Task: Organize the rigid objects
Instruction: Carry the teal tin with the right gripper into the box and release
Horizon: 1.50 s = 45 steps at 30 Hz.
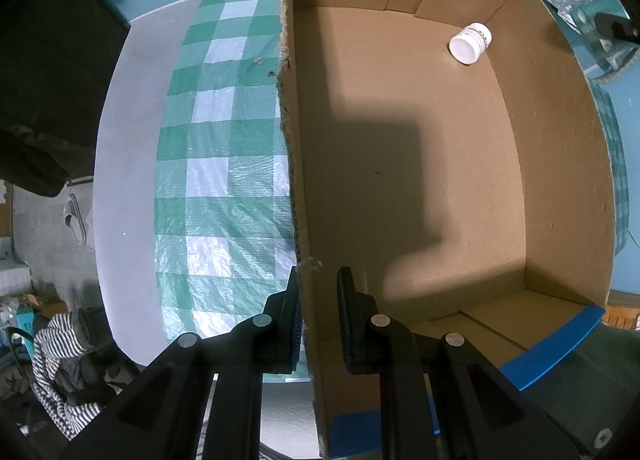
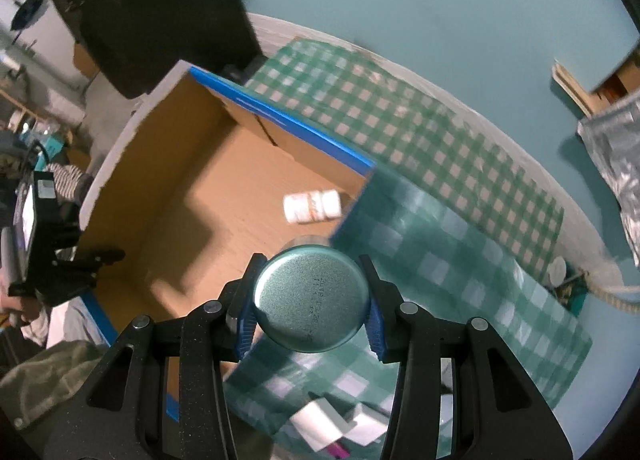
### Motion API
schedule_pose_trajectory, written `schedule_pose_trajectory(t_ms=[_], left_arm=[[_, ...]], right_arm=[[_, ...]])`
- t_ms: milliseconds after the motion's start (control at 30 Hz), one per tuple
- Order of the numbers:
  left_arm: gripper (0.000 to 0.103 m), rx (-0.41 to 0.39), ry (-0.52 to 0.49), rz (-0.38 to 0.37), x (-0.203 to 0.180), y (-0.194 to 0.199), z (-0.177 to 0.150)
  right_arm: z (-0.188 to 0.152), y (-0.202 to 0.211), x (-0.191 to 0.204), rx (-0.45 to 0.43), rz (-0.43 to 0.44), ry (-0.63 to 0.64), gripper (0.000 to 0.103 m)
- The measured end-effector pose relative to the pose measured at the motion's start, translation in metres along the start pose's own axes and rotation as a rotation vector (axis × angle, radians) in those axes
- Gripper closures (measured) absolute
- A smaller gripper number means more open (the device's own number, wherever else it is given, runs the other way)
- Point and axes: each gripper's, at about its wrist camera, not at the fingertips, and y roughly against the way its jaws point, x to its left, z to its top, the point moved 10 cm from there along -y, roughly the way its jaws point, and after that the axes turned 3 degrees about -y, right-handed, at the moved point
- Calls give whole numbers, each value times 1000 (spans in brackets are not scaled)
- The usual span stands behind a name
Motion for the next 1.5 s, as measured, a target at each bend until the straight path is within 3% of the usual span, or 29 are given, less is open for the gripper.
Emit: schedule_pose_trajectory(t_ms=[433, 933, 1500], left_arm=[[87, 2, 0, 6, -3, -3, -1], [87, 7, 2, 6, -1, -3, 2], [87, 11, 4, 4, 2, -3, 2]], right_arm=[[13, -36, 43, 54, 31, 103, 58], [-2, -87, 44, 158, 18, 125, 58], [0, -85, 45, 143, 1, 127, 58]])
